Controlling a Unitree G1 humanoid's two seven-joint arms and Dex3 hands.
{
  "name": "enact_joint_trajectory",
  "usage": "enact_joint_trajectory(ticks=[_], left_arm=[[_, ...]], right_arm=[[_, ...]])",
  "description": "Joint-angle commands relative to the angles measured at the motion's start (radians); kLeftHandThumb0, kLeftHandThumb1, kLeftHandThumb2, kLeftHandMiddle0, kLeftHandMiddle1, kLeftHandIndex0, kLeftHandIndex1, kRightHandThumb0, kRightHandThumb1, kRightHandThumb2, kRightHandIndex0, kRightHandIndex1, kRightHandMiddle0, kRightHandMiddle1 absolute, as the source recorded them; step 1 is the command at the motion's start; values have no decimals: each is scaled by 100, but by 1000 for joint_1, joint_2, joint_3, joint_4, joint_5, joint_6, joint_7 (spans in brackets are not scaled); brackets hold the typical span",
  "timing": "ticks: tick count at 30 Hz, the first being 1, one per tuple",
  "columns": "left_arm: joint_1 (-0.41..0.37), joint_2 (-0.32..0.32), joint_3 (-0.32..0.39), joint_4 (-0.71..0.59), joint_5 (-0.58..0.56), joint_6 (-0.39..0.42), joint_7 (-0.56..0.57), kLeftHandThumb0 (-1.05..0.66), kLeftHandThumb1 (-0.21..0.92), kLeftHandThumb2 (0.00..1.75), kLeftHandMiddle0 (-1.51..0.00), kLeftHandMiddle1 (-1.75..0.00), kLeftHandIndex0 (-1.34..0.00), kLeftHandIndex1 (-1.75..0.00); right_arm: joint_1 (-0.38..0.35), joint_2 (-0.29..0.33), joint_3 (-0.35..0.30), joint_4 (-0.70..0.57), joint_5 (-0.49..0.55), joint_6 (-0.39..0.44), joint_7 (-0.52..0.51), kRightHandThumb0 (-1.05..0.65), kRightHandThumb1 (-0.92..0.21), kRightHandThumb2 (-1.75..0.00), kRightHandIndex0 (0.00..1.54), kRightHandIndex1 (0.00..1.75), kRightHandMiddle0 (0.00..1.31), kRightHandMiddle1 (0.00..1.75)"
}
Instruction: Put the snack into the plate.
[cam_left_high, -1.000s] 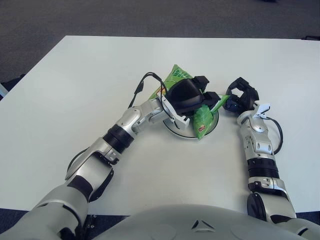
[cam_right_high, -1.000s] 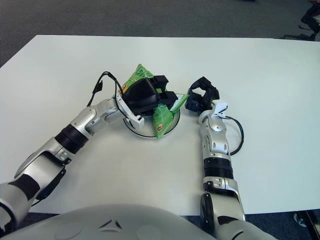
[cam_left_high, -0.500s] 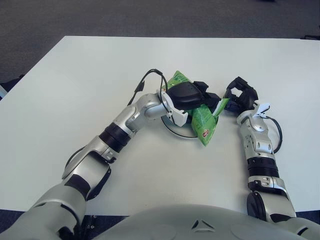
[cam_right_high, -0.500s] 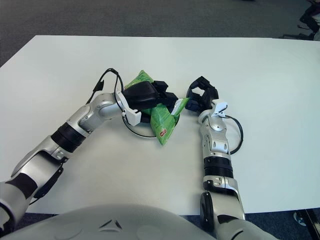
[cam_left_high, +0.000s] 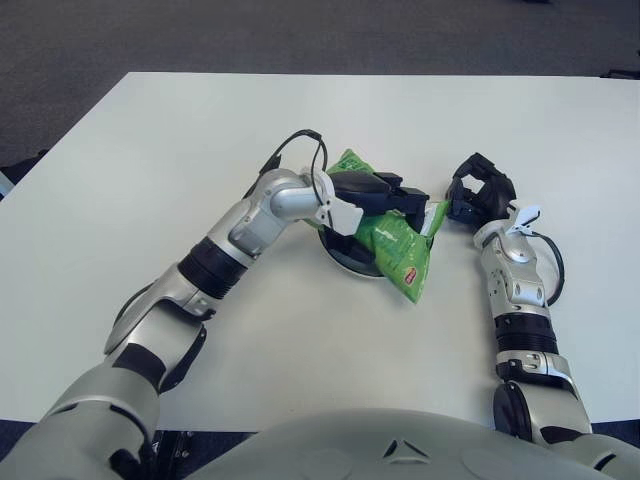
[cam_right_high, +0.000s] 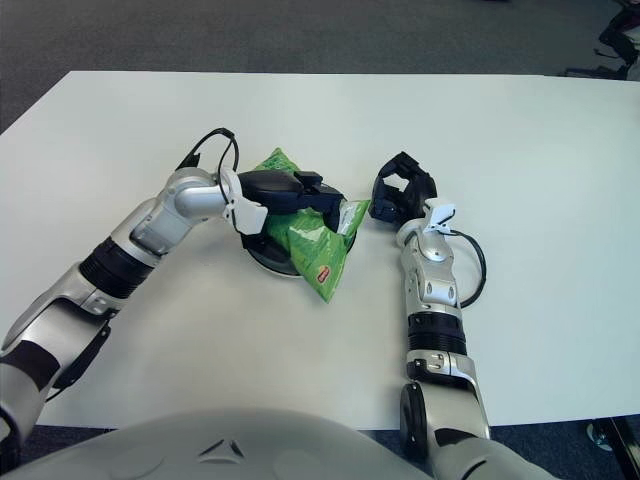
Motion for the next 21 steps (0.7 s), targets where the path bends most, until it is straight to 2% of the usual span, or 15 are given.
enact_joint_trajectory(ticks=[1,4,6,8,14,21], left_arm=[[-9,29,12,15,-29,2,-65,-50,25,101,0,-67,0,-77],[-20,31,27,30,-69,-22,-99,-58,28,96,0,-38,0,-64],[-26,33,41,47,-112,-40,-132,-66,34,89,0,-16,0,-47],[-30,33,50,57,-136,-51,-153,-74,39,82,0,-8,0,-32],[-37,27,75,101,-164,-144,-169,-89,53,63,0,-1,0,-5],[-65,25,101,194,-205,-216,-208,-96,61,49,0,0,0,0]], right_arm=[[74,18,-4,49,0,2,-11,-50,-27,-137,132,175,65,175],[75,20,-2,46,-6,4,-21,-50,-27,-138,132,175,65,175],[73,23,-1,45,-10,12,-33,-50,-26,-138,132,175,66,175],[72,25,0,43,-11,18,-39,-50,-26,-139,132,175,66,175],[74,28,4,38,-10,26,-48,-51,-24,-141,131,175,68,175],[72,24,1,43,-2,40,-45,-52,-23,-142,129,175,69,175]])
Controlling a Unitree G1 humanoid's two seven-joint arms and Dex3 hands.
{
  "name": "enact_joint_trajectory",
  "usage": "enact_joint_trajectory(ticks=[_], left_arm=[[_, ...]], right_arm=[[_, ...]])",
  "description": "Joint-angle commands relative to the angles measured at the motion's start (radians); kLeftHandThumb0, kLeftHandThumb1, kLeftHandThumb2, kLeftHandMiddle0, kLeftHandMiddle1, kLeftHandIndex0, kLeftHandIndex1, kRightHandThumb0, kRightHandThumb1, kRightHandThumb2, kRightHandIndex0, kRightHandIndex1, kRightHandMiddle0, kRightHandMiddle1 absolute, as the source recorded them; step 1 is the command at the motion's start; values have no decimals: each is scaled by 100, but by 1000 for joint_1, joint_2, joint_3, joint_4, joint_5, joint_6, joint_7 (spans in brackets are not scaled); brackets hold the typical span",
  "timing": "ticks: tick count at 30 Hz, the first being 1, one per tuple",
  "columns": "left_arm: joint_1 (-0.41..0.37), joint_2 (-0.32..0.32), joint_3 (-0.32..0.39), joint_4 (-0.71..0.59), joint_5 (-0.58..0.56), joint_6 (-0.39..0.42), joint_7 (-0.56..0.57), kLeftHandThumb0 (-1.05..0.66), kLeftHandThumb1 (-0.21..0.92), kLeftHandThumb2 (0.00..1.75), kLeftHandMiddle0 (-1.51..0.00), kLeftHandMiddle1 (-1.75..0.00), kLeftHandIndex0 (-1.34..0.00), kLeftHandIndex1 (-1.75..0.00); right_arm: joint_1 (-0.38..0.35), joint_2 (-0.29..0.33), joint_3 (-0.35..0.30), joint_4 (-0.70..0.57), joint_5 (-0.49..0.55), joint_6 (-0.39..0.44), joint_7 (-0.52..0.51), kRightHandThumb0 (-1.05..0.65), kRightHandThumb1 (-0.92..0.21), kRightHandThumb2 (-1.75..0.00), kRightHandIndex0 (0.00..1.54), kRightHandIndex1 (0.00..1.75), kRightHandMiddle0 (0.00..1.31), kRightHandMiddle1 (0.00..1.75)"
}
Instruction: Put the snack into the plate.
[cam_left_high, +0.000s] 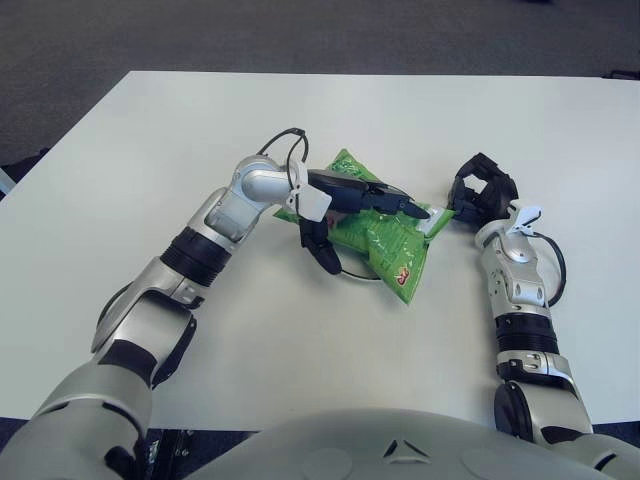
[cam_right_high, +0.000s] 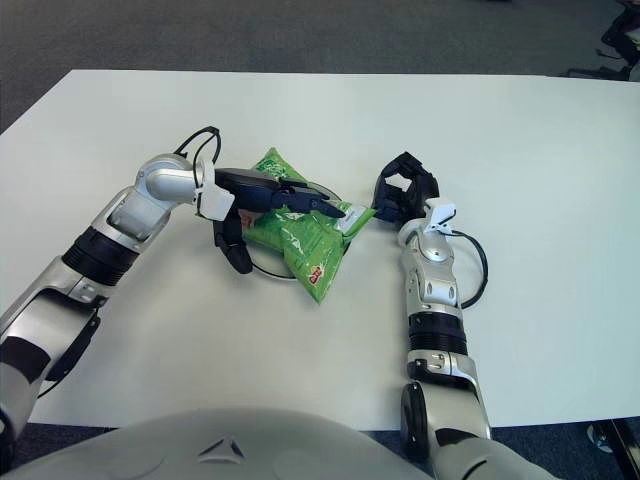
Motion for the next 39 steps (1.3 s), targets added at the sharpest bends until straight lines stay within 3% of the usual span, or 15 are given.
enact_joint_trajectory(ticks=[1,7,17,25,30,34,39], left_arm=[[-31,-1,29,60,-34,-43,-23,-97,62,47,0,0,0,0],[-38,-15,51,130,-60,-91,-36,-96,65,36,0,0,0,0],[-62,-52,108,245,-178,-139,-114,-85,61,34,0,0,0,0],[-70,-66,188,271,-286,-175,-173,-94,65,37,0,0,0,0],[9,-23,258,220,-438,-57,-264,-98,72,33,0,0,0,0],[3,-13,303,210,-513,66,-307,-99,75,33,0,0,0,0],[23,-88,369,223,-595,137,-298,-102,82,31,0,0,0,0]], right_arm=[[73,19,-2,40,9,43,-4,-52,-23,-142,129,175,69,175],[81,23,2,10,10,67,-6,-52,-23,-142,129,175,69,175],[92,31,5,-18,8,74,-11,-51,-25,-140,130,175,67,175],[90,21,9,-3,7,53,9,-51,-25,-140,130,175,67,175],[89,21,6,1,9,52,12,-51,-26,-139,131,175,66,175],[90,19,5,0,7,52,12,-50,-26,-139,131,175,66,175],[88,14,5,3,8,54,18,-50,-27,-138,132,175,66,175]])
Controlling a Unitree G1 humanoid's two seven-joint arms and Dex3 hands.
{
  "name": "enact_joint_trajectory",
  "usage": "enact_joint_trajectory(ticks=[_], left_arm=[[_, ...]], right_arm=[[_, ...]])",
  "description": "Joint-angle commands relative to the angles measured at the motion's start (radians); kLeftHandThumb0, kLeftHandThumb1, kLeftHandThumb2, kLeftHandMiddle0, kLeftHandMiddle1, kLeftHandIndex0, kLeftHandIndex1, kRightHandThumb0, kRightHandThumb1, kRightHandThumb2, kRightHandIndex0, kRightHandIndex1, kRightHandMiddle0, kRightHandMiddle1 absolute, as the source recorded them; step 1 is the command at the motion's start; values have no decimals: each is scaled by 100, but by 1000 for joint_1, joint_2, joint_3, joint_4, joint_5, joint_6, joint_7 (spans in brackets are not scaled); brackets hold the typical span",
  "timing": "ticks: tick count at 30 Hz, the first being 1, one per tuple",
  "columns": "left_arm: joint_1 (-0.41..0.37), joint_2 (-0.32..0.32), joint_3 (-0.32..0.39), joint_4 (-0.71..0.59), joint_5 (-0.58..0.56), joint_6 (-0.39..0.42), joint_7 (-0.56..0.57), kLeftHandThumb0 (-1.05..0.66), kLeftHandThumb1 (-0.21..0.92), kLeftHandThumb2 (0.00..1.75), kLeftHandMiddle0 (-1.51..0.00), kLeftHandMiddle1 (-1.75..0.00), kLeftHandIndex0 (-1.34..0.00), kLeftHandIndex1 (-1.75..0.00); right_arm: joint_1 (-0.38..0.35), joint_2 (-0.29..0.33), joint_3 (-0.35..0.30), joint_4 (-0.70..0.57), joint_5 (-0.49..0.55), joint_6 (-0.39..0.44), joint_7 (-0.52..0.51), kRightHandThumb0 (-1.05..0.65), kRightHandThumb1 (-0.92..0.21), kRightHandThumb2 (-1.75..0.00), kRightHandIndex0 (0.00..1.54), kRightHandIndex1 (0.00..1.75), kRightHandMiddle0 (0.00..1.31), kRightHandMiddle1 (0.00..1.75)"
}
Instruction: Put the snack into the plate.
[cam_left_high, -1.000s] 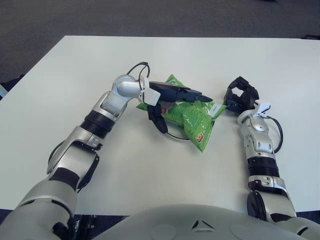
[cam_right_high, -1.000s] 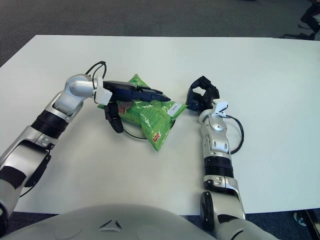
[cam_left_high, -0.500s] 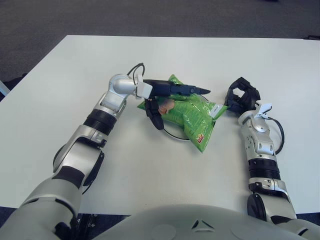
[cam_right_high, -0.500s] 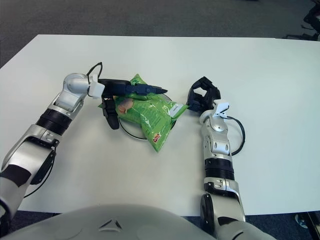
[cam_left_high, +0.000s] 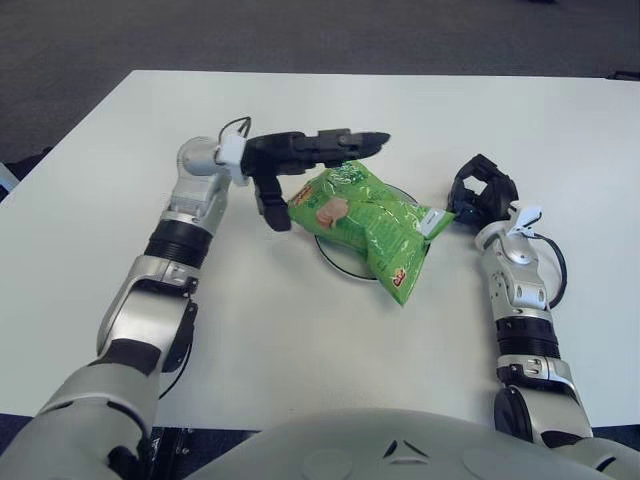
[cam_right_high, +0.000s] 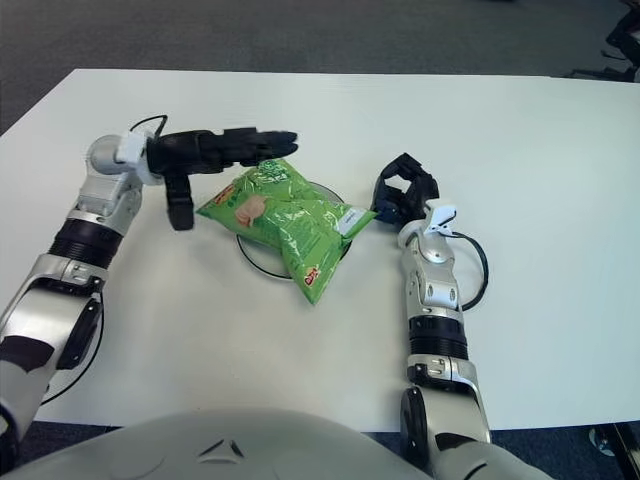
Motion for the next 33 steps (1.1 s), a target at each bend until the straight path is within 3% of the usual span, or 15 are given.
enact_joint_trajectory(ticks=[1,5,15,18,20,26,33], left_arm=[[18,-61,55,3,-68,53,15,-102,84,31,0,0,0,0],[26,-80,91,0,-82,128,61,-104,90,27,0,0,0,0],[80,-49,170,-57,-55,252,181,-105,92,55,0,0,0,0],[69,-50,208,-24,-151,403,149,-105,92,57,0,0,0,0],[68,-47,235,-2,-179,461,150,-105,92,60,0,0,0,0],[103,-26,302,26,-183,496,155,-105,92,70,0,0,0,0],[177,-73,355,-66,-136,466,355,-105,92,73,-7,-4,-4,-3]], right_arm=[[65,13,0,52,7,23,6,-50,-27,-138,132,175,66,175],[62,10,-1,56,7,26,6,-50,-27,-138,131,175,65,175],[58,6,-3,58,10,39,8,-50,-28,-137,131,175,65,175],[58,6,-3,59,10,37,10,-50,-28,-137,131,175,65,175],[58,7,-3,60,11,35,10,-50,-28,-137,131,175,65,175],[62,5,-3,62,12,24,18,-50,-28,-136,131,175,65,175],[62,7,-6,59,12,31,15,-50,-28,-136,131,175,65,175]])
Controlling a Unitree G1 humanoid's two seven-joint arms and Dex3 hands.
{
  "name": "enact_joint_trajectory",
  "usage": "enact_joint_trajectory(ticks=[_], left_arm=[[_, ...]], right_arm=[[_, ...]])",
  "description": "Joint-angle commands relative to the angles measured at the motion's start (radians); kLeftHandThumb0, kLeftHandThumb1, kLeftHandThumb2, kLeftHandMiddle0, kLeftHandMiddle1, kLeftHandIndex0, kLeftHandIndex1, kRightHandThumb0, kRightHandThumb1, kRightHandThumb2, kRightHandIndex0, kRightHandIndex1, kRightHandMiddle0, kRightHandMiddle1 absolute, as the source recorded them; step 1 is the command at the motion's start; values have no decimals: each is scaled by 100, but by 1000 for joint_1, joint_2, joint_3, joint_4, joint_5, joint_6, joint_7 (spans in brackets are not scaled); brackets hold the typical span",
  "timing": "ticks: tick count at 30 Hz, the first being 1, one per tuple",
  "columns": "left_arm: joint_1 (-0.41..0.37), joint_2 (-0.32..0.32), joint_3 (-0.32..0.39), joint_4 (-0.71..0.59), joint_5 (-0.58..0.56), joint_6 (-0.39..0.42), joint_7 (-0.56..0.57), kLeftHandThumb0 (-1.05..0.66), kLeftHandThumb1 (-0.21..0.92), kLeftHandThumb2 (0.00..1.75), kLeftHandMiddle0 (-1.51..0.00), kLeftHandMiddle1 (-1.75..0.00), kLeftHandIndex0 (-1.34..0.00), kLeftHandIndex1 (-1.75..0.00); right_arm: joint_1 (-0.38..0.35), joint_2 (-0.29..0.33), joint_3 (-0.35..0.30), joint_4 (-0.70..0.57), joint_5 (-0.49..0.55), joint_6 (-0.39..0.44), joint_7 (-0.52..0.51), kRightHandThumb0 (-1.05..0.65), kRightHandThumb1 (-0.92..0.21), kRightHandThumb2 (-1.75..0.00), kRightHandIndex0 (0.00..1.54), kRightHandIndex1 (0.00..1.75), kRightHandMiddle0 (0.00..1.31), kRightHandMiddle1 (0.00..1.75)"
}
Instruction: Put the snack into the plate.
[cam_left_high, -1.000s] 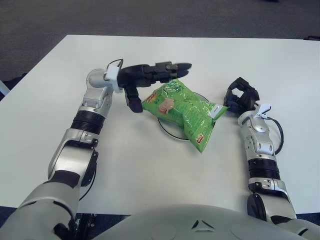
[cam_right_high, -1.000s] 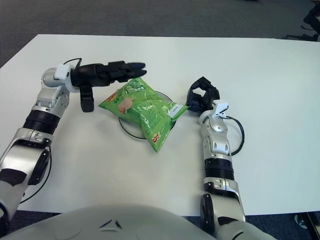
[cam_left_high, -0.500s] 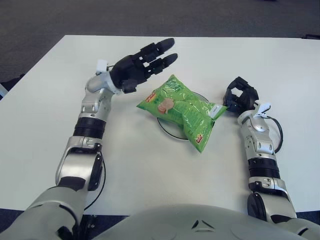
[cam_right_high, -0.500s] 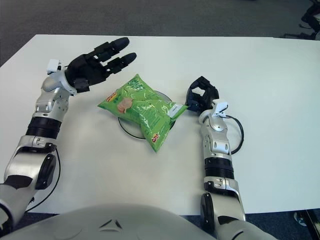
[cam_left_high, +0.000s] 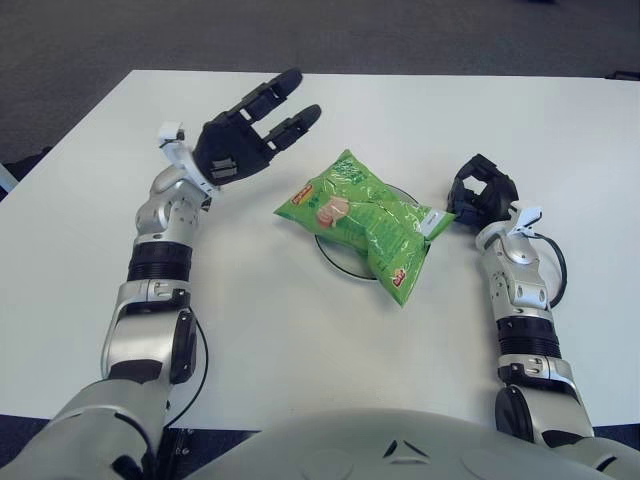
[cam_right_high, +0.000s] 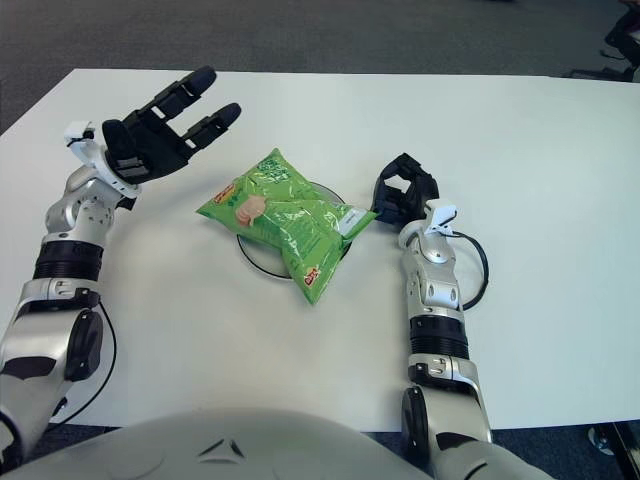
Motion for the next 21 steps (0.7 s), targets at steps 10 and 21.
enact_joint_trajectory(ticks=[10,21], left_arm=[[162,-186,52,-162,283,-320,533,-103,92,58,-25,-66,0,-70],[201,-258,68,-109,397,-474,767,-91,92,50,-33,-127,-6,-141]], right_arm=[[68,14,-2,46,8,34,0,-50,-27,-137,131,175,65,175],[68,16,-1,47,8,31,-1,-50,-27,-137,131,175,65,175]])
